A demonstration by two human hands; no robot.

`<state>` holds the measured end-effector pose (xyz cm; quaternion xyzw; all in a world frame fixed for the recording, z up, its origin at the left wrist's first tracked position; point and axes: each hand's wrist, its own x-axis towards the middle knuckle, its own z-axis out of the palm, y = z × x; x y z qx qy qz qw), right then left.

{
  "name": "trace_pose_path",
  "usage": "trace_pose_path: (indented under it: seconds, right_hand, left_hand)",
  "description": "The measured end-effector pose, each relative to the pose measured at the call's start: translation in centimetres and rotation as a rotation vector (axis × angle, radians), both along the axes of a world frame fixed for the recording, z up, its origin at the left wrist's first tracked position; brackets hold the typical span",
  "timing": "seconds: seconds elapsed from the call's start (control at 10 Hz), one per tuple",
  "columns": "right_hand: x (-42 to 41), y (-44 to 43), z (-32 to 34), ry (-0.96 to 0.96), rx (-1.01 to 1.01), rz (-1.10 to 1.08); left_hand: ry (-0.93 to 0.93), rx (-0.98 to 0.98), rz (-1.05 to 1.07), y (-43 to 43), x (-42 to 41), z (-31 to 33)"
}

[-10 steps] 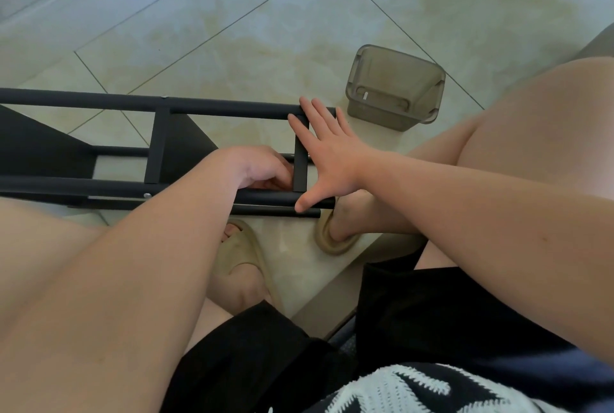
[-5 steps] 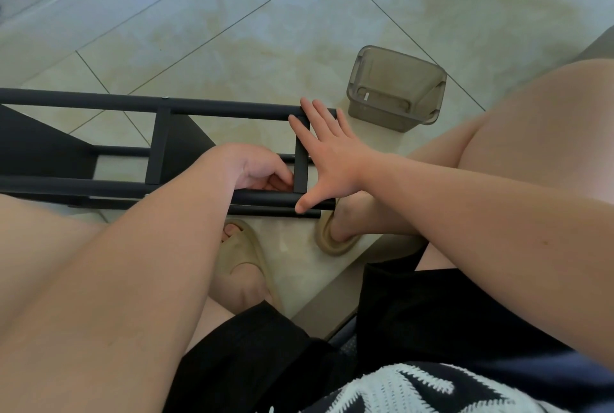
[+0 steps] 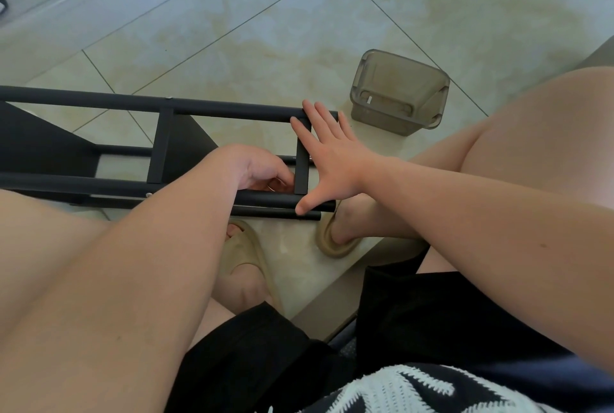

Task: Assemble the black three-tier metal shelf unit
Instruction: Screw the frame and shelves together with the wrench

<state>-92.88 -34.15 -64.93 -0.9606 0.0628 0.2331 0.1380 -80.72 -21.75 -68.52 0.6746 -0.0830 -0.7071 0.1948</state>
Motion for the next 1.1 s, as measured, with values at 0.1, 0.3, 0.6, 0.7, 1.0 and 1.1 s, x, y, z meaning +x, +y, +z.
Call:
trace_pose_path:
  seconds: [0.1,0.3,0.6,0.7,1.0,1.1]
  right_hand:
    - [-0.04,0.00,-0.04,-0.003,-0.002,0.001]
    - [-0.03,0.05,-0.04,0.000,-0.006,0.002]
    - [-0.07,0.07,-0.04,0.003,0.006,0.001]
    - [-0.04,0.07,-0.06,0.007,0.003,-0.001]
    - [-0.09,0.17,-0.07,0.000,-0.005,0.002]
    - [-0.01,0.10,0.02,0.005,-0.004,0.002]
  left_hand:
    - [-0.018,-0.016,-0.033,0.01,-0.04,-0.14]
    - [0.059,-0.028,-0.036,0.27,0.26,-0.15]
    - [-0.043,-0.036,-0.065,0.17,-0.07,-0.66]
    - [-0.001,-0.040,-0.043,0.30,0.21,-0.80]
    - [-0.002,-0.044,-0.023,0.24,0.03,-1.00]
    - [0.019,-0.057,-0.018,0.22,0.12,-0.90]
